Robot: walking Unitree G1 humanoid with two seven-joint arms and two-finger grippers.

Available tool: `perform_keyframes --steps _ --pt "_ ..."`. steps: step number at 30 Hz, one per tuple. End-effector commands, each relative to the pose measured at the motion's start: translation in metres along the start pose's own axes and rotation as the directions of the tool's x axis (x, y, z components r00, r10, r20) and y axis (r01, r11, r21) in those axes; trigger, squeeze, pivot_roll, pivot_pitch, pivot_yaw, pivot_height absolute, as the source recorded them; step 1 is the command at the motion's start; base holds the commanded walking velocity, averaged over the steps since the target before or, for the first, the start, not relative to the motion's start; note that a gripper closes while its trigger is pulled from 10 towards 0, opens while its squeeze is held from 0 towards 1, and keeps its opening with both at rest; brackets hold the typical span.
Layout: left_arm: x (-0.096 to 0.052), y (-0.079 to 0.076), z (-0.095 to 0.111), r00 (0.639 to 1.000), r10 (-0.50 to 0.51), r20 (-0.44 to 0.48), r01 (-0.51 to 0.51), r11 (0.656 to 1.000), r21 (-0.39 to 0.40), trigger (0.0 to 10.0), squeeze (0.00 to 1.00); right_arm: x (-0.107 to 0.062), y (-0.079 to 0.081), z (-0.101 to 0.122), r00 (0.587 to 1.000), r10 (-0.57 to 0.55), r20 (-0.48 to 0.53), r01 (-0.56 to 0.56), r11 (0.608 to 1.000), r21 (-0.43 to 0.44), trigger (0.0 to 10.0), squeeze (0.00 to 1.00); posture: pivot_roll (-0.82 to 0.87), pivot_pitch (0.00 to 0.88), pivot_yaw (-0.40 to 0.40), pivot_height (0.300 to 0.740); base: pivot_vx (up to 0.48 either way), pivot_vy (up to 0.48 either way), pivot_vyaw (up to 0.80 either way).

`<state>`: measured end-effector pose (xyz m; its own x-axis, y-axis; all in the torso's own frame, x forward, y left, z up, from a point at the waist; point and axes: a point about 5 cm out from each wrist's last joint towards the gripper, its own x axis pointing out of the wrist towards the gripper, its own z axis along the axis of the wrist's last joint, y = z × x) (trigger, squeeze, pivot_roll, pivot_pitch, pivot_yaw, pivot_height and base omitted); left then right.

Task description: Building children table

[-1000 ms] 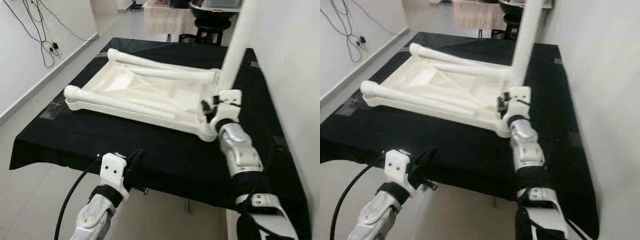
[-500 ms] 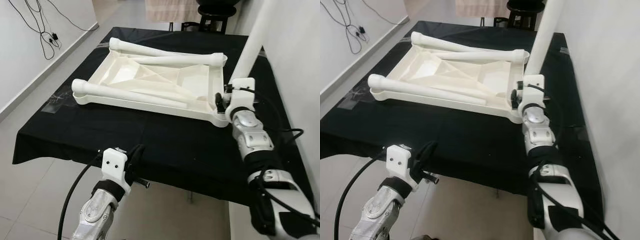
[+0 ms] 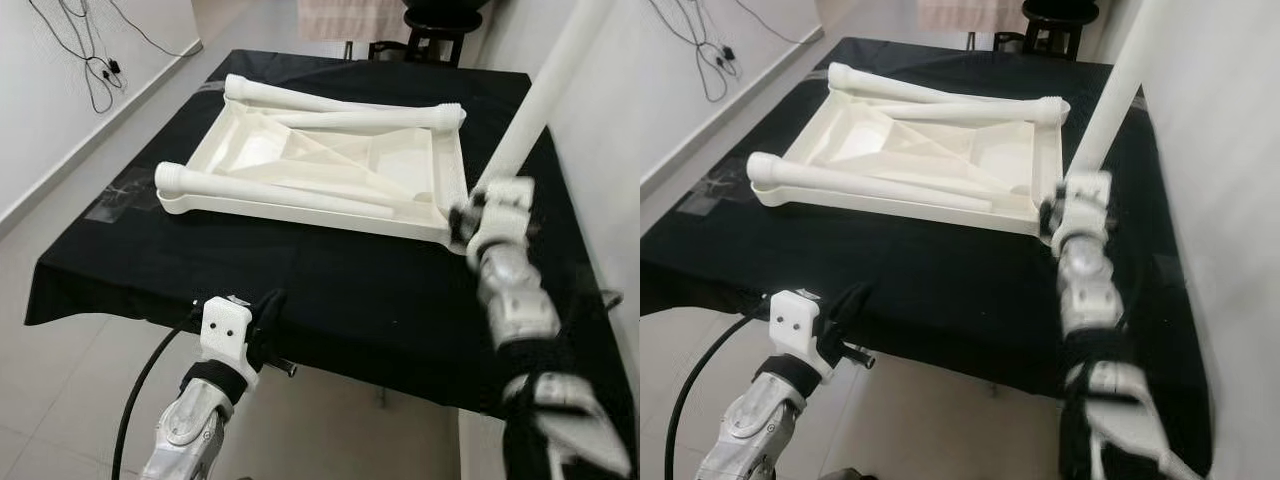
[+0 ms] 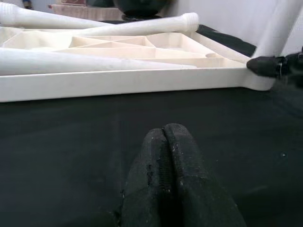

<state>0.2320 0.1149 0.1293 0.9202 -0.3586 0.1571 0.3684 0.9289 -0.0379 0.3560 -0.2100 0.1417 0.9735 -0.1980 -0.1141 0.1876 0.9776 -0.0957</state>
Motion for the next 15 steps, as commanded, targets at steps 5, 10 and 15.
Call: perform_keyframes --steps 5,10,15 --pt "-0.003 0.001 -0.003 0.999 -0.019 -0.046 0.019 1.000 0.005 10.0 0.00 -0.030 0.028 -0.025 0.984 0.170 -0.054 -0.167 0.985 0.047 10.0 0.87 0.10 0.128 -0.005 0.740 0.000 0.000 0.00" --pt "-0.003 0.002 -0.002 0.998 -0.028 -0.063 0.030 0.999 0.033 10.0 0.00 -0.043 0.037 -0.013 0.964 0.263 0.052 -0.267 0.959 0.100 10.0 0.36 0.09 0.131 -0.004 0.740 0.000 0.000 0.00" --pt "0.001 0.010 0.003 0.998 0.015 -0.057 -0.010 0.996 0.085 10.0 0.00 -0.061 0.042 -0.007 0.940 0.316 0.126 -0.331 0.936 0.123 10.0 0.00 0.08 0.130 0.002 0.740 0.000 0.000 0.00"
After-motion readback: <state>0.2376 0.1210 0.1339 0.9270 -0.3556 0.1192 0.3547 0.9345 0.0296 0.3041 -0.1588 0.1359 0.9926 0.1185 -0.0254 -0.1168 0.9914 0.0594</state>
